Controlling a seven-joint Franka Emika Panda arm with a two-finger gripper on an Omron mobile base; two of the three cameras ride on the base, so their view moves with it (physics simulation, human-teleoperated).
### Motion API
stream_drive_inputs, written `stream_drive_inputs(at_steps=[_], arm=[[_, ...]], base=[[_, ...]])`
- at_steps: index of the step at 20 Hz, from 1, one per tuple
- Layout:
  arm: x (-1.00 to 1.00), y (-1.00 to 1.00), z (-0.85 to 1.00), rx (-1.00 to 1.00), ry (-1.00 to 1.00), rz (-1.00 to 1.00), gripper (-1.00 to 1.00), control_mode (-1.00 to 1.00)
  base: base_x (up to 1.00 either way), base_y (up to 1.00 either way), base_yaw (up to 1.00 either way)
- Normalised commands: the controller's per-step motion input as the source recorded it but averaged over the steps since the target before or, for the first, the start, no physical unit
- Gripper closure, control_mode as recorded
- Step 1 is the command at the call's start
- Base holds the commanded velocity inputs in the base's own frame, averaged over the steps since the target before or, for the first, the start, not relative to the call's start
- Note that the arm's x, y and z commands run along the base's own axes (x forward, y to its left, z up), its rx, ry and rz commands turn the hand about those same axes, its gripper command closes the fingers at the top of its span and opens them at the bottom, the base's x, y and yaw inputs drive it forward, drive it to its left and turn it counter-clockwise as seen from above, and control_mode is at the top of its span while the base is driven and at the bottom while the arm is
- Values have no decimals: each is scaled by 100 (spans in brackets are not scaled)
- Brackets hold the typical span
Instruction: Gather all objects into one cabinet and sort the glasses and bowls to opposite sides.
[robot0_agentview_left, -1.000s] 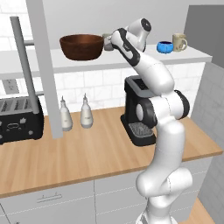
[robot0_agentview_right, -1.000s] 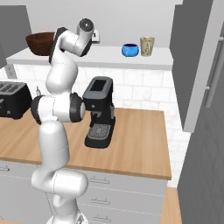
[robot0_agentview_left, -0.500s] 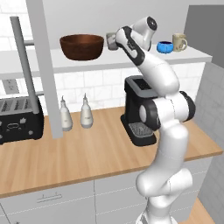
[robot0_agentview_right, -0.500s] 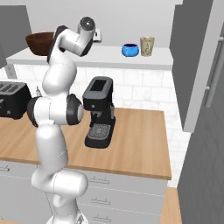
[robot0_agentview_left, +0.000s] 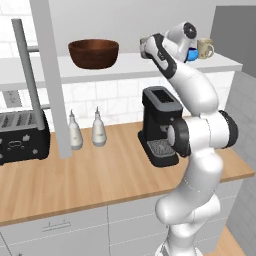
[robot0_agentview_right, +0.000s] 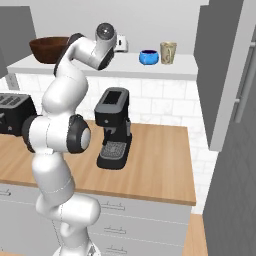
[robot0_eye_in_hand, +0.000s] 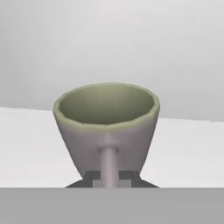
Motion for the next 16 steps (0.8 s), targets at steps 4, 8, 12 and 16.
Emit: stream_drive_inputs(at_steps=[4, 8, 12, 16], arm=[[-8, -59, -1, -2, -4, -19, 100, -100], [0, -67, 0, 0, 0, -21, 100, -100], [0, -65, 0, 0, 0, -20, 100, -100], [0, -45, 1, 0, 0, -18, 100, -100]], base=[[0, 0, 0], [0, 0, 0], [0, 0, 0], [0, 0, 0]])
